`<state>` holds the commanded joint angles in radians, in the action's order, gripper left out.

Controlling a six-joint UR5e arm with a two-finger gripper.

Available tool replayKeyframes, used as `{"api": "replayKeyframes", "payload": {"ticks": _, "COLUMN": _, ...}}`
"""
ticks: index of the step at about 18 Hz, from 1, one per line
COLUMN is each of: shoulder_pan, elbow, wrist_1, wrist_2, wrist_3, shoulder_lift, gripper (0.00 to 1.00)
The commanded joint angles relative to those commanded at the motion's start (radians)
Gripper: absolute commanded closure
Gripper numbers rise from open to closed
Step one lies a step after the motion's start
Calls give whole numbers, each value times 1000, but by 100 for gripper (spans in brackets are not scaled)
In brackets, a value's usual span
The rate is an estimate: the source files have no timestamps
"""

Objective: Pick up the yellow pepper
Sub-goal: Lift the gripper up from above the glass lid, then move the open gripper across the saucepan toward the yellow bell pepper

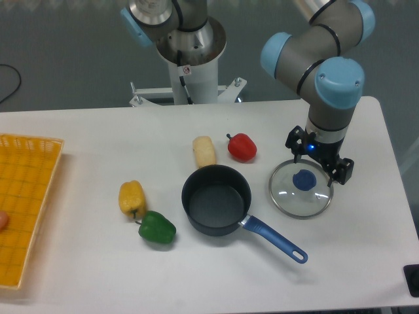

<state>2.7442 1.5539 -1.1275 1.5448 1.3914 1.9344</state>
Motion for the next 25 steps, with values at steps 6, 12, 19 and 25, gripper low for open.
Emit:
{"api": "replayKeyframes", "payload": {"ticks": 6, "shoulder_pan": 32, "elbow": 9, "wrist_1": 47, "wrist_2": -137, "wrist_3": -133, "shoulder_lift": 2, "gripper": 0}}
{"api": "replayKeyframes", "payload": {"ticks": 12, "shoulder_pan": -15, "elbow": 6, "wrist_1": 48, "wrist_2": -134, "wrist_3": -351, "shoulder_lift": 2, "gripper": 0}}
{"api": "replayKeyframes", "payload": {"ticks": 19, "shoulder_pan": -199, "elbow": -3, "wrist_1": 46, "wrist_2": -131, "wrist_3": -722, "shoulder_lift": -40, "gripper": 0}}
{"api": "replayKeyframes", "payload": {"ticks": 25, "shoulder_pan": -374, "elbow": 14, "wrist_1": 49, "wrist_2": -29, "wrist_3": -1040, "shoulder_lift": -29, "gripper": 0}}
